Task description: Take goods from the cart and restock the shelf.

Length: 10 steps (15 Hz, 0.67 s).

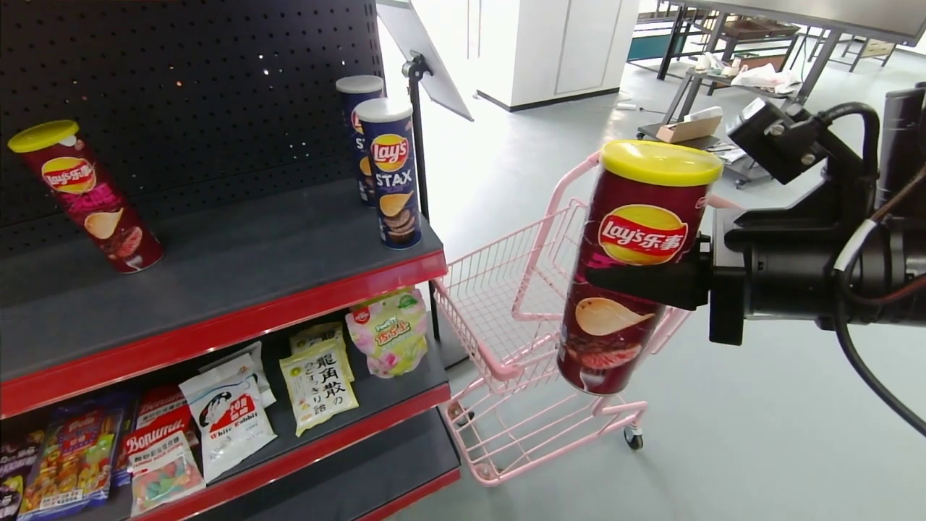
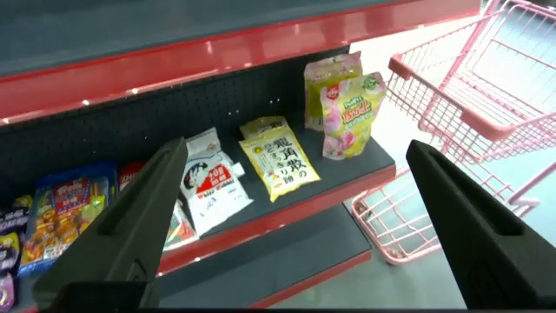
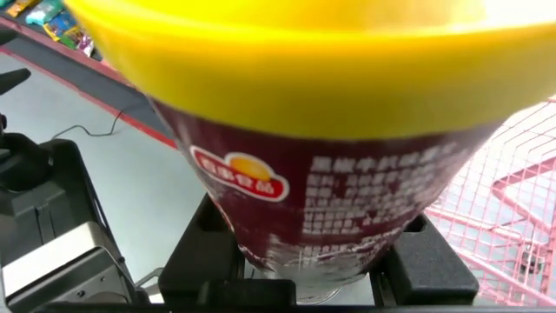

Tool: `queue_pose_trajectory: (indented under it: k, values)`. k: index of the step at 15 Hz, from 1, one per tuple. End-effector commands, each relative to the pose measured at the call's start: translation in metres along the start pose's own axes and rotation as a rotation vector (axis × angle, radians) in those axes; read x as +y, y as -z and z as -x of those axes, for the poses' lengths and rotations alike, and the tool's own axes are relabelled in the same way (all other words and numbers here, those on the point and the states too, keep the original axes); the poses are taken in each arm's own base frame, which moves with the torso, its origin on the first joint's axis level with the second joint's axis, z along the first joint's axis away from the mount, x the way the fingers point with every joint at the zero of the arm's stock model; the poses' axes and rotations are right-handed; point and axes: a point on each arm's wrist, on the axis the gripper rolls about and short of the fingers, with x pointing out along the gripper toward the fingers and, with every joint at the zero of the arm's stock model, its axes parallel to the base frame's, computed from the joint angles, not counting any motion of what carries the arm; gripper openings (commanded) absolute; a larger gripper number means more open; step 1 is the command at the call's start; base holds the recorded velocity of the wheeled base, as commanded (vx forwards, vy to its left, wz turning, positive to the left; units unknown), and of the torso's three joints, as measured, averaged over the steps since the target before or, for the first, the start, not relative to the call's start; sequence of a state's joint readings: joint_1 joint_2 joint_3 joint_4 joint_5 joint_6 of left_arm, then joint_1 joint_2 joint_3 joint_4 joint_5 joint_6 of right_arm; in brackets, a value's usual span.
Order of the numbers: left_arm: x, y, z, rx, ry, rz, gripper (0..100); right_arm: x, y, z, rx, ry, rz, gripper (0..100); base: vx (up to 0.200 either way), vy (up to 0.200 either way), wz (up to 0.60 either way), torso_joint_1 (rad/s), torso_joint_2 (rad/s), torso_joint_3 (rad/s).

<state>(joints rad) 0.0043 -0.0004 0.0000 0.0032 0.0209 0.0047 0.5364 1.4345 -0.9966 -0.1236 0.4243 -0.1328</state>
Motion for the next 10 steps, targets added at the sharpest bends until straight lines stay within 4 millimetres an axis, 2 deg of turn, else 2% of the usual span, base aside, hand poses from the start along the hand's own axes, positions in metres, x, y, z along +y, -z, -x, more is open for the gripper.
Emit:
queue_pose_trajectory:
  k: [1,8,10]
  values:
    - [0.0000,0.0000,0.0000,0.000,-0.001,0.000,100,0.0001,0.0013,0.0002,0.005,0.012,0.000,0,0.000,0.000,0.60,0.002,0.00,0.002]
    - [0.0000,0.0000,0.0000,0.000,-0.001,0.000,100,0.0012,0.0074,0.0037,0.017,0.016,-0.007,0,0.000,0.000,0.60,0.000,0.00,0.001]
    - [0.0000,0.0000,0.0000,0.000,-0.001,0.000,100,0.0010,0.0088,0.0035,0.024,0.032,0.006,0,0.000,0.000,0.00,0.000,0.00,0.000]
